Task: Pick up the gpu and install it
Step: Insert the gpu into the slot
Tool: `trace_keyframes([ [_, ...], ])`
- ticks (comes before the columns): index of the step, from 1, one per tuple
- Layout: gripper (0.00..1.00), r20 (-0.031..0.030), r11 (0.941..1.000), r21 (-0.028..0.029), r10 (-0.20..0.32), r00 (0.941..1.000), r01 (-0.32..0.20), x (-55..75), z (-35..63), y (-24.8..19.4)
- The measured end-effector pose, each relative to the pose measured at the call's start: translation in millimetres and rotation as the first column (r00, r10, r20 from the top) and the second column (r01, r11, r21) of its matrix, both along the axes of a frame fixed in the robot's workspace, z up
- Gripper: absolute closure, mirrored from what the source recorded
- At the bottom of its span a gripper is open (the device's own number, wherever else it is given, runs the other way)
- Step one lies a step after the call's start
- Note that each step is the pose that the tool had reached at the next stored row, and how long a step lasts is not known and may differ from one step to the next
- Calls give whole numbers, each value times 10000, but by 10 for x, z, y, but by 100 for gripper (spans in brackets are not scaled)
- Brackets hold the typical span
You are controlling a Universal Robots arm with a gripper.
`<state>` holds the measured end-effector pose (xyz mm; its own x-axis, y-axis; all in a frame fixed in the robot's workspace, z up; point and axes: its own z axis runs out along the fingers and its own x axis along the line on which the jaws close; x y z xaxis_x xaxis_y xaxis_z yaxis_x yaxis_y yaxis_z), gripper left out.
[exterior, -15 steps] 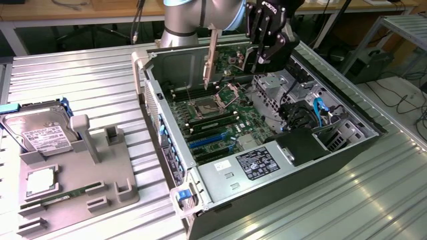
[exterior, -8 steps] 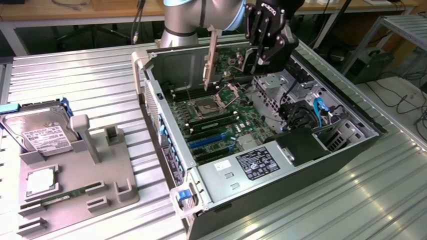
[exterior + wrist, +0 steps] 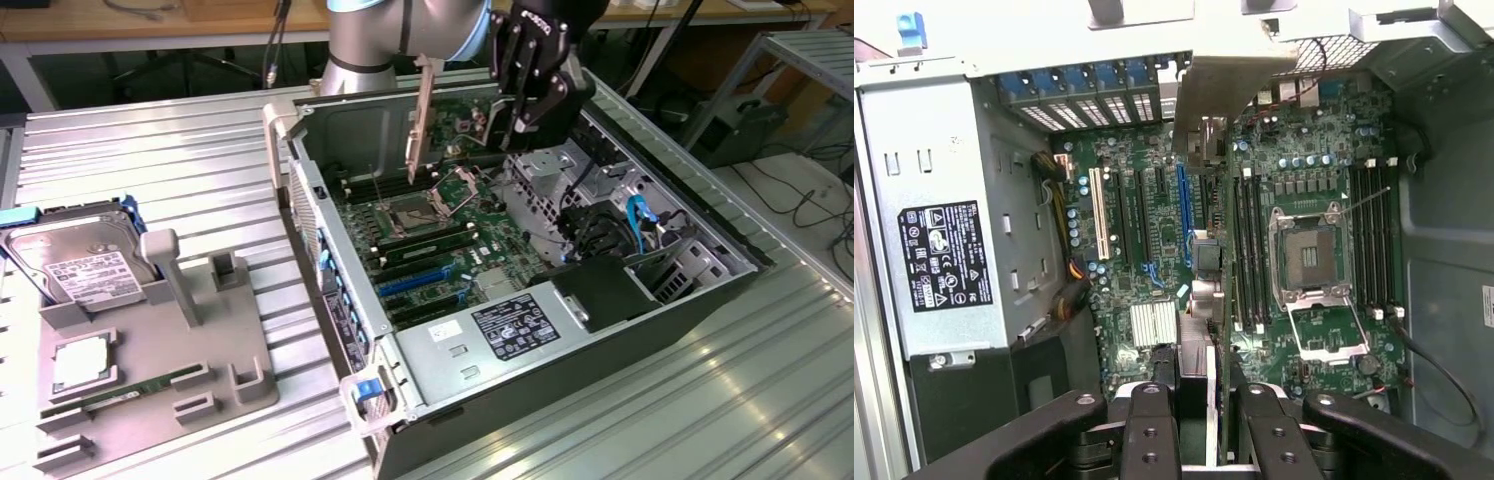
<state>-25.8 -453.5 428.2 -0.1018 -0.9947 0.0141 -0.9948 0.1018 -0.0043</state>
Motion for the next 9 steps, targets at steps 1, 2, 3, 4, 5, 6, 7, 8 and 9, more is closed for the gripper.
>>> trace_keyframes([
  [1,72,0,10000,0,0,10000,0,0,-4,0],
  [2,72,0,10000,0,0,10000,0,0,-8,0],
  [3,72,0,10000,0,0,10000,0,0,-11,0],
  [4,72,0,10000,1,1,10000,-1,0,-15,0],
  [5,72,0,10000,0,1,10000,-1,0,-19,0],
  [6,72,0,10000,1,2,10000,-2,0,-24,0],
  [7,72,0,10000,0,7,10000,-7,0,-27,0],
  [8,72,-1,10000,-2,30,10000,-30,0,-27,0],
  [9,72,0,10000,-1,93,10000,-93,0,-29,0],
])
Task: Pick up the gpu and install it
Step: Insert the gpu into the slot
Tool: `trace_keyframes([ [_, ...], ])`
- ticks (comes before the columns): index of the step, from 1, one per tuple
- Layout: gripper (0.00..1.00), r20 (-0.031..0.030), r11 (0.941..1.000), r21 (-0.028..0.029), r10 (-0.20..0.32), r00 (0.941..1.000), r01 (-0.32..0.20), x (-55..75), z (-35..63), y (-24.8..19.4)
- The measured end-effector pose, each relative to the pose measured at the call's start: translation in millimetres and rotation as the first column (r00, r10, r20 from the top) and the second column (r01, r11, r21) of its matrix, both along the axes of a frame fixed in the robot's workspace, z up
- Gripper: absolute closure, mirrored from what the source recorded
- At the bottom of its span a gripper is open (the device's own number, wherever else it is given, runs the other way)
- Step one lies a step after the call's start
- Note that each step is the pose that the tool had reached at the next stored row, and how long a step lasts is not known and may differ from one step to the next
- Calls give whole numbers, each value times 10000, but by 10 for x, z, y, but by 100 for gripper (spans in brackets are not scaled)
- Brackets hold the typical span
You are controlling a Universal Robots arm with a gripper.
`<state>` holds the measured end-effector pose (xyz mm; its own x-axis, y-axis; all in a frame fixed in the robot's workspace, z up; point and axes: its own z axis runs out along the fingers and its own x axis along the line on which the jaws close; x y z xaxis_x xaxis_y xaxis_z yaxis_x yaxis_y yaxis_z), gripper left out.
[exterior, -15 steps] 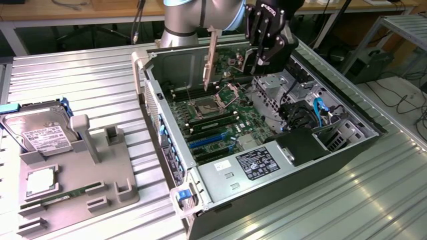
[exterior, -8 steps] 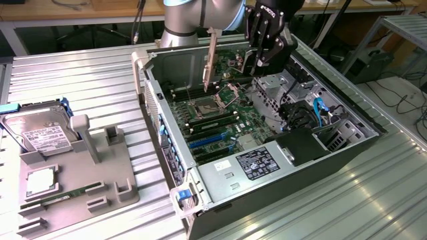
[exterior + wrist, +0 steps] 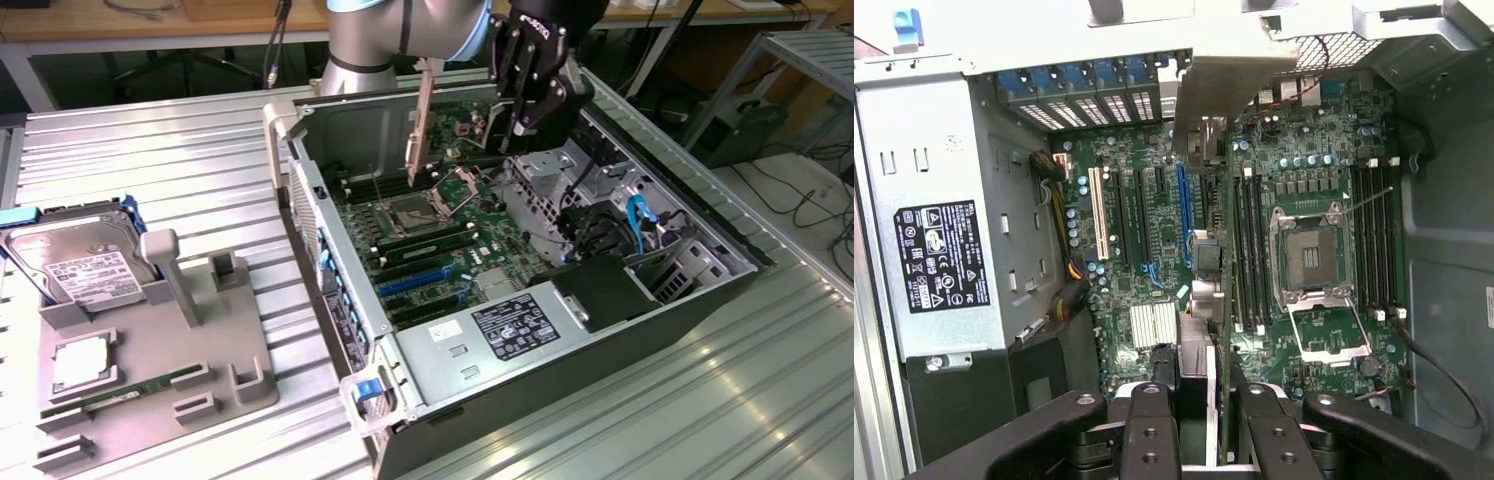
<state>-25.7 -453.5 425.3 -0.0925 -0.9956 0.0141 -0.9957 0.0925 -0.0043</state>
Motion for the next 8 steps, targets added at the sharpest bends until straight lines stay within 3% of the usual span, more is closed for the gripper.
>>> trace_keyframes([
  [8,72,0,9976,2,692,9976,-692,0,-5,0],
])
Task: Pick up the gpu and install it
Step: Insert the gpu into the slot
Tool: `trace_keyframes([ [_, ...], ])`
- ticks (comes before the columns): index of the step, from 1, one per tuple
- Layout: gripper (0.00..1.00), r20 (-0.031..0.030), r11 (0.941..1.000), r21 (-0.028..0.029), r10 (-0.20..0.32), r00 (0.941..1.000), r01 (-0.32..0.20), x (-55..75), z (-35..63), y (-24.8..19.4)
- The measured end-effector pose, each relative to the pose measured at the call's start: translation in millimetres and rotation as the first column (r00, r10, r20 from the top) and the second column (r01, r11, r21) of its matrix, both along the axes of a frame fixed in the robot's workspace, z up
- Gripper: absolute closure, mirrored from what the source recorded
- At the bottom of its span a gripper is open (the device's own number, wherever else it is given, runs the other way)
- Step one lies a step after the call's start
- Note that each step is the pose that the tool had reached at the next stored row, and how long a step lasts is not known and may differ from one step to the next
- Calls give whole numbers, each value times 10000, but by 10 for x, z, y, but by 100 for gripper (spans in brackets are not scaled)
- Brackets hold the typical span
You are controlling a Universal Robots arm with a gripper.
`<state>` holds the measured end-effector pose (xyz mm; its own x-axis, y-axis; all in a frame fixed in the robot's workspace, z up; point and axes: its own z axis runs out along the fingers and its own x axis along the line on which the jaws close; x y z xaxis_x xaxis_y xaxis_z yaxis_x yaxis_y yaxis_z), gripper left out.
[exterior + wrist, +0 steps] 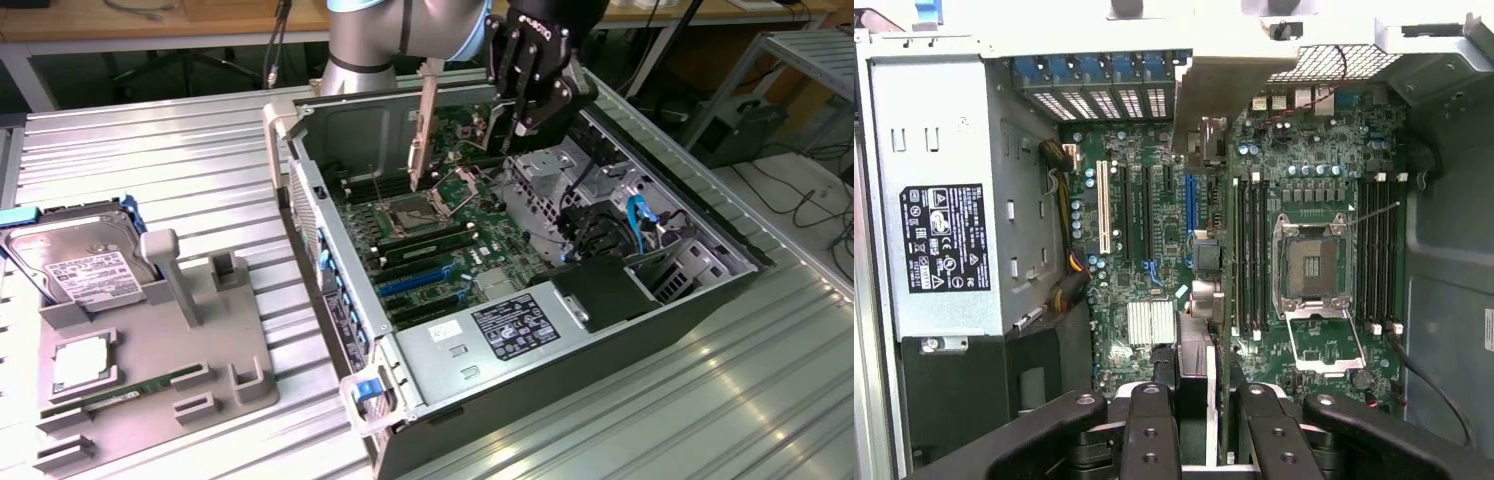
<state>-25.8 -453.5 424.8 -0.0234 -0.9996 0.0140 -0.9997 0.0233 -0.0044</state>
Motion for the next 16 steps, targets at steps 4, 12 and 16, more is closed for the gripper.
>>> trace_keyframes([
  [4,72,0,10000,0,24,10000,-24,0,-5,0],
  [12,72,0,10000,-1,44,10000,-44,0,-20,0],
  [16,72,0,10000,0,53,10000,-53,0,-30,0],
])
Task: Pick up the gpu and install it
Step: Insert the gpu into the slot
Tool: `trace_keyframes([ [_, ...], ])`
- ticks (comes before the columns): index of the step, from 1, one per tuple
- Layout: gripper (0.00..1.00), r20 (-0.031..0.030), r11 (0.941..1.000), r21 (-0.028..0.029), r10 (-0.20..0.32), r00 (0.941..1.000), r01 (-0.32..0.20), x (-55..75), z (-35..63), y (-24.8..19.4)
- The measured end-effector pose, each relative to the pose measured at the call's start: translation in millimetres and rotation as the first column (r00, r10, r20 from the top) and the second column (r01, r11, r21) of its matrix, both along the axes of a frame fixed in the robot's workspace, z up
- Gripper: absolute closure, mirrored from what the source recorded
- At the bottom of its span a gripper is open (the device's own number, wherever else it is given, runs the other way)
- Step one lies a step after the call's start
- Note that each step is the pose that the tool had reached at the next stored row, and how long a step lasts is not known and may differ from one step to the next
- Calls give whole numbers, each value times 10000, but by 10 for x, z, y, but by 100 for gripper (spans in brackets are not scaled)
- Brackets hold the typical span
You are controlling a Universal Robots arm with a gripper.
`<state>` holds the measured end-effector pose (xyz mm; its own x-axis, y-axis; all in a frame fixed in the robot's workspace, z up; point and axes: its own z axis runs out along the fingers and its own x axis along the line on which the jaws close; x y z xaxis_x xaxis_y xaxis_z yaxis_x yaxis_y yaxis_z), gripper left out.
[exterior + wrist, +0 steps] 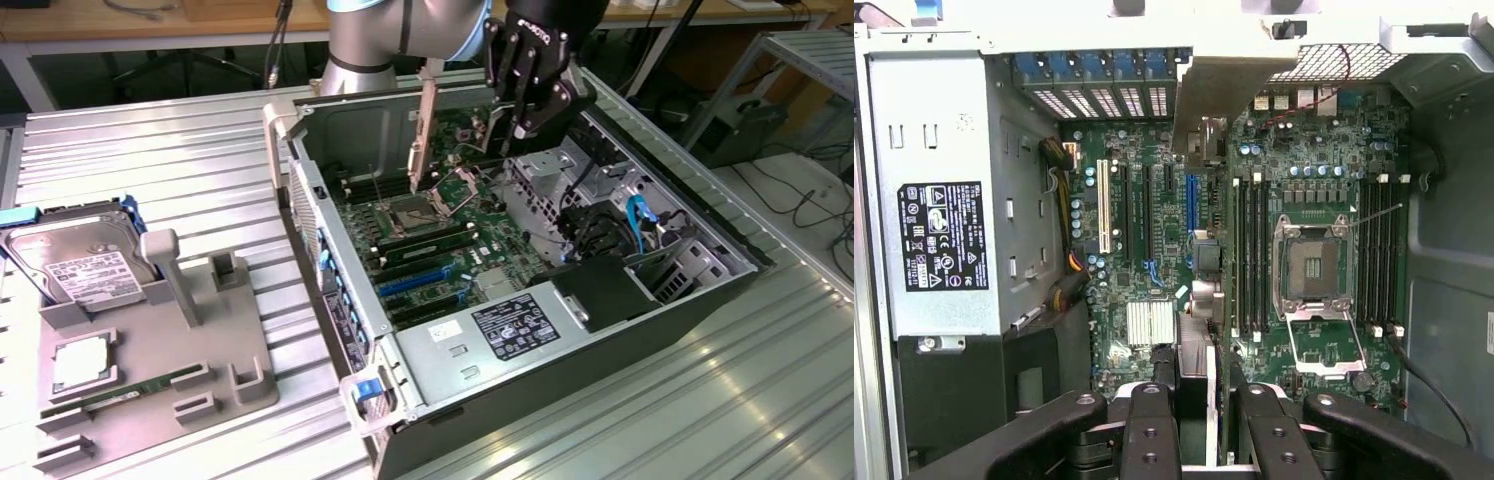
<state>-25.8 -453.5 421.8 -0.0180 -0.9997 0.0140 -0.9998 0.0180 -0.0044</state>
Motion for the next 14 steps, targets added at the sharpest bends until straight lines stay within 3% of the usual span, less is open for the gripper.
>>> trace_keyframes([
  [14,72,0,10000,0,39,10000,-39,0,-62,0],
])
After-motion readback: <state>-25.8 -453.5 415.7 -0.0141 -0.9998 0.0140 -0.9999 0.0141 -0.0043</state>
